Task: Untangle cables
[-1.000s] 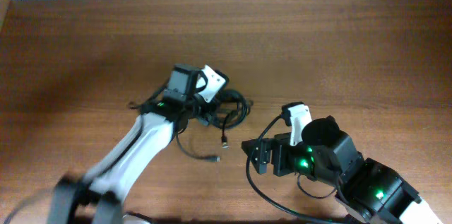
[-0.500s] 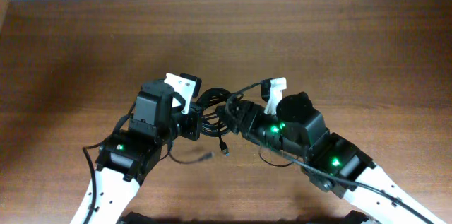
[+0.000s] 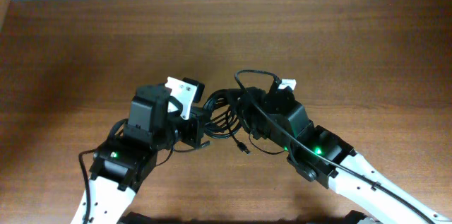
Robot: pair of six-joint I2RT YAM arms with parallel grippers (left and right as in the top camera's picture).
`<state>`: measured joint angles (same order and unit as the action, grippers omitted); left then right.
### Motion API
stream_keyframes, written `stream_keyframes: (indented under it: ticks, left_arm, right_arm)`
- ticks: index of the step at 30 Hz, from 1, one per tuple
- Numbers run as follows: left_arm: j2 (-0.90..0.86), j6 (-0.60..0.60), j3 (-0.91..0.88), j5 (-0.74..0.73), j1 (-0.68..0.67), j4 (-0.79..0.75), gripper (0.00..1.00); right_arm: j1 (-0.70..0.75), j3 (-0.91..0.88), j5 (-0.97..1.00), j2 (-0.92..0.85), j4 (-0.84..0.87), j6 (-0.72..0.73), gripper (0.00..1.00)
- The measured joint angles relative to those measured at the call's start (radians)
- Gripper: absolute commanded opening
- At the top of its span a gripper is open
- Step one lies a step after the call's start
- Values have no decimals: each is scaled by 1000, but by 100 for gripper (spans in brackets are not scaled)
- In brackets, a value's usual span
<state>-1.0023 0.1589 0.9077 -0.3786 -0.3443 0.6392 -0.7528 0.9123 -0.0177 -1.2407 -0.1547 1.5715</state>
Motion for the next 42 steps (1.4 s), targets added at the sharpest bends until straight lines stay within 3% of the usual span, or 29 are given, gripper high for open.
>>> stream_keyframes:
  ticks: [2, 5, 11, 15, 20, 25, 27, 29, 33, 37, 42]
  left_arm:
    - [20, 2, 0, -42, 0, -2, 0]
    - [52, 4, -1, -87, 0, -14, 0]
    - [111, 7, -1, -146, 4, -48, 0]
    - [112, 7, -5, -142, 4, -52, 0]
    - [114, 6, -8, 53, -8, -40, 0]
    - [122, 7, -8, 265, 0, -38, 0]
    - [103, 7, -8, 264, 0, -39, 0]
    - [79, -2, -8, 190, 1, -61, 0]
    - [42, -79, -8, -51, 1, -153, 0]
    - [40, -108, -8, -241, 1, -255, 0]
    - [40, -114, -8, -358, 1, -253, 0]
  right_arm:
    - [0, 0, 8, -4, 4, 3, 26]
    - [0, 0, 22, -11, 6, 6, 4]
    - [0, 3, -2, -15, 10, -18, 4]
    - [2, 23, -21, -15, -148, -95, 4]
    - [52, 22, -49, 25, -350, -237, 4]
    - [132, 1, -17, 294, -427, -476, 4]
    - [138, 1, -12, 416, -427, -531, 16]
    - [139, 1, -16, 499, -436, -564, 28]
    - [139, 1, -101, 509, -444, -595, 37]
    - [139, 1, -193, 384, -423, -602, 38]
    - [139, 0, -350, 175, -196, -595, 37]
